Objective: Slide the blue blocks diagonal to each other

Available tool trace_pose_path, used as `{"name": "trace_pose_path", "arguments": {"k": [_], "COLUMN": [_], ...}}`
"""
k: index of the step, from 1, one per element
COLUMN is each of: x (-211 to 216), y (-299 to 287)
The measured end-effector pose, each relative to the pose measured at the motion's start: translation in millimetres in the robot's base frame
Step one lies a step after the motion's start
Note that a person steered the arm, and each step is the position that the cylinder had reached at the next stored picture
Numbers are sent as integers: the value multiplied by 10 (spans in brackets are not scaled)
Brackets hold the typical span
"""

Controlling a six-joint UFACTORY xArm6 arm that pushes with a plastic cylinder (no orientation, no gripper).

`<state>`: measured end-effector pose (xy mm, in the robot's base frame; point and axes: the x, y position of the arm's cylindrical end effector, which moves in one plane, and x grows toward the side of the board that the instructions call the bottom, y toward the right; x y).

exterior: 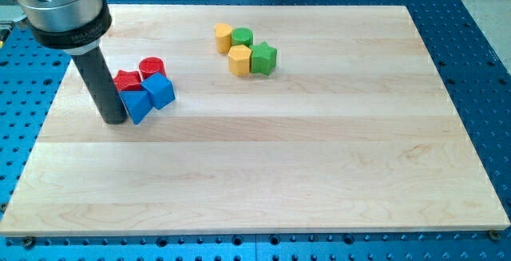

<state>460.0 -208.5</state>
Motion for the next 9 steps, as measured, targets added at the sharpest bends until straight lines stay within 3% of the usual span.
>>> {"name": "trace_pose_path", "arguments": {"k": [1, 3, 4, 5, 6, 7, 8, 9], "x": [-21, -803, -763, -94, 381, 466, -108, -424], "y": [87, 986, 882, 948, 1464, 840, 726, 830]}}
